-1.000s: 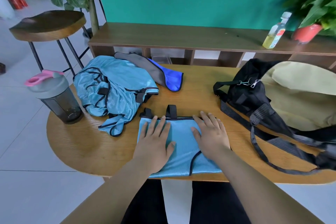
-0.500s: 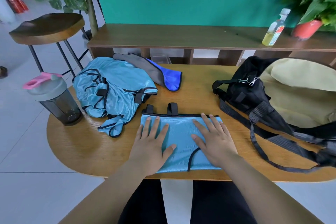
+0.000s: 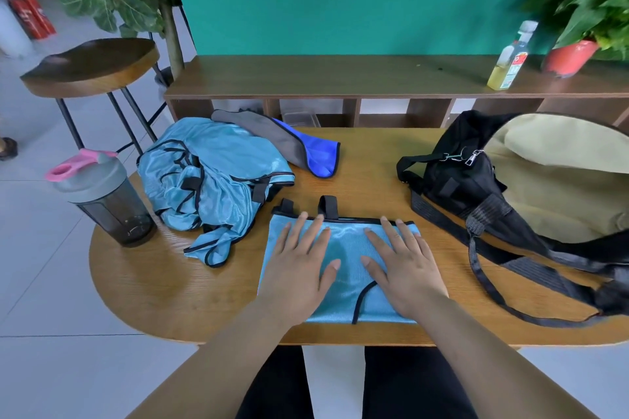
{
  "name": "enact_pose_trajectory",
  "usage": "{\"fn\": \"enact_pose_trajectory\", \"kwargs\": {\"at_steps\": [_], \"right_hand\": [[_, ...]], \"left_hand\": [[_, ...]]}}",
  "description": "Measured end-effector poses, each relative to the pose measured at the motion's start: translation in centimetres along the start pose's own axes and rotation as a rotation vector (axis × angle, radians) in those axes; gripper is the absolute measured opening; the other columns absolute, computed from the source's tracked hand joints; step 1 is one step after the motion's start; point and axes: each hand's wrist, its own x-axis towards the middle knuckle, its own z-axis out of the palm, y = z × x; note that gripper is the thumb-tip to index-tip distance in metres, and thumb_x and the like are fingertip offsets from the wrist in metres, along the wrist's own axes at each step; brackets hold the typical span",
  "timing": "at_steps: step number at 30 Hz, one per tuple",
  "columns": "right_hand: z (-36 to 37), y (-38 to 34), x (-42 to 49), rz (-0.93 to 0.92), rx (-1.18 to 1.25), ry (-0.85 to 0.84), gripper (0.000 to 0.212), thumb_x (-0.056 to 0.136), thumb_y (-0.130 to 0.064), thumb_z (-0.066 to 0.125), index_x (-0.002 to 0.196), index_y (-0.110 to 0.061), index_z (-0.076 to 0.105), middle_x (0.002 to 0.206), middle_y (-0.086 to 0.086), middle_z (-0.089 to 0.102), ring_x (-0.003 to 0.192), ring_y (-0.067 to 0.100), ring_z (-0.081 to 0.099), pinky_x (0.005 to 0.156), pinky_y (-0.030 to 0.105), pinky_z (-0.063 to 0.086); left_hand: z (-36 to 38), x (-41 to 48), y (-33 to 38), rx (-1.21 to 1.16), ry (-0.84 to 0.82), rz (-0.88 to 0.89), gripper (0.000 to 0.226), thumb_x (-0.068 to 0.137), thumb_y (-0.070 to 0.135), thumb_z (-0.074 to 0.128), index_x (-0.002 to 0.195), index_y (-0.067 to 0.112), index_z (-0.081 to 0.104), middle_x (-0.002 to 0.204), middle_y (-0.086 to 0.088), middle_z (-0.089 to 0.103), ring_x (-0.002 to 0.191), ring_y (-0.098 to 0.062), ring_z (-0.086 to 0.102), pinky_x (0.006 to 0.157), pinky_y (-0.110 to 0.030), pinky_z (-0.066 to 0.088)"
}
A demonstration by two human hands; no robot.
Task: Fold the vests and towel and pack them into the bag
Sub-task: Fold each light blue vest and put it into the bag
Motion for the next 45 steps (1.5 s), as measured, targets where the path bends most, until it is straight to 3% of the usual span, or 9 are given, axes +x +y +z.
{"fn": "enact_pose_trajectory", "kwargs": {"at_steps": [18, 20, 25, 30, 32, 35, 39, 42, 45], "right_hand": [[0.1, 0.1, 0.2, 0.004, 0.021, 0.004, 0.078, 0.095, -0.075, -0.011, 0.166, -0.043, -0.004, 0.174, -0.007, -0.021, 0.160, 0.020, -0.022, 0.132, 0.048, 0.002], [0.1, 0.1, 0.1, 0.000, 0.021, 0.009, 0.078, 0.095, -0.074, -0.012, 0.166, -0.043, -0.004, 0.174, -0.007, -0.021, 0.160, 0.020, -0.022, 0.132, 0.048, 0.002], [0.2, 0.1, 0.1, 0.004, 0.030, 0.011, 0.077, 0.096, -0.074, -0.011, 0.166, -0.043, -0.003, 0.174, -0.006, -0.020, 0.160, 0.021, -0.021, 0.132, 0.048, 0.001], [0.1, 0.2, 0.1, 0.003, 0.042, -0.003, 0.075, 0.097, -0.074, -0.009, 0.165, -0.043, -0.007, 0.173, -0.007, -0.023, 0.159, 0.020, -0.023, 0.132, 0.048, 0.001], [0.0, 0.2, 0.1, 0.008, 0.051, -0.011, 0.073, 0.100, -0.074, -0.006, 0.166, -0.042, -0.005, 0.173, -0.008, -0.022, 0.160, 0.020, -0.022, 0.132, 0.047, 0.001], [-0.7, 0.6, -0.2, -0.002, 0.208, 0.017, 0.068, 0.104, -0.070, 0.010, 0.166, -0.043, 0.010, 0.175, -0.012, -0.010, 0.161, 0.014, -0.016, 0.132, 0.043, 0.001], [-2.4, 2.8, -0.8, 0.152, 0.842, 0.254, 0.043, 0.112, -0.048, 0.036, 0.153, -0.043, 0.047, 0.167, -0.023, 0.028, 0.158, 0.002, 0.015, 0.126, 0.035, 0.023], [-2.5, 5.4, -0.7, 0.264, 0.776, 0.341, 0.040, 0.112, -0.036, 0.042, 0.150, -0.032, 0.053, 0.156, -0.015, 0.047, 0.147, 0.010, 0.039, 0.122, 0.039, 0.037], [-2.3, 6.8, 0.3, 0.276, 0.557, 0.237, 0.046, 0.110, -0.044, 0.045, 0.153, -0.028, 0.051, 0.152, -0.005, 0.049, 0.143, 0.021, 0.038, 0.118, 0.044, 0.039]], "left_hand": [[2.8, 5.4, 0.0, 0.021, -0.156, -0.057, 0.082, 0.104, 0.070, 0.009, 0.166, 0.023, -0.016, 0.172, 0.001, -0.026, 0.157, -0.019, -0.029, 0.130, -0.047, -0.008], [2.6, 4.9, 0.0, -0.022, -0.049, -0.046, 0.078, 0.108, 0.065, 0.015, 0.168, 0.020, -0.005, 0.175, 0.001, -0.016, 0.158, -0.018, -0.026, 0.131, -0.046, -0.004], [1.4, 3.1, -0.2, -0.055, 0.314, -0.166, 0.056, 0.107, 0.044, 0.035, 0.150, 0.012, 0.053, 0.168, -0.008, 0.034, 0.160, -0.028, 0.018, 0.129, -0.051, 0.019], [2.1, 1.9, -2.0, 0.013, -0.114, -0.340, 0.078, 0.102, 0.072, 0.006, 0.168, 0.031, -0.001, 0.173, 0.000, -0.024, 0.160, -0.031, -0.020, 0.131, -0.050, 0.001], [2.0, 2.3, -2.1, 0.005, -0.172, -0.344, 0.082, 0.099, 0.076, 0.003, 0.167, 0.032, -0.010, 0.170, 0.002, -0.032, 0.159, -0.031, -0.024, 0.131, -0.051, -0.001], [2.0, 2.2, -2.2, 0.003, -0.091, -0.326, 0.083, 0.099, 0.076, 0.001, 0.168, 0.030, 0.000, 0.173, 0.000, -0.025, 0.158, -0.031, -0.026, 0.131, -0.052, -0.003], [1.1, 1.0, -1.9, -0.035, 0.194, -0.241, 0.071, 0.107, 0.063, 0.018, 0.165, 0.022, 0.030, 0.176, -0.004, 0.008, 0.162, -0.029, -0.010, 0.131, -0.051, 0.006], [0.4, -0.1, 0.4, -0.093, 0.188, -0.149, 0.066, 0.108, 0.058, 0.023, 0.162, 0.021, 0.035, 0.175, -0.002, 0.017, 0.162, -0.028, 0.004, 0.130, -0.051, 0.019], [0.1, -0.4, 4.3, -0.186, -0.023, -0.059, 0.072, 0.105, 0.066, 0.014, 0.167, 0.029, 0.016, 0.176, 0.005, 0.000, 0.162, -0.022, -0.005, 0.131, -0.048, 0.015]]}}
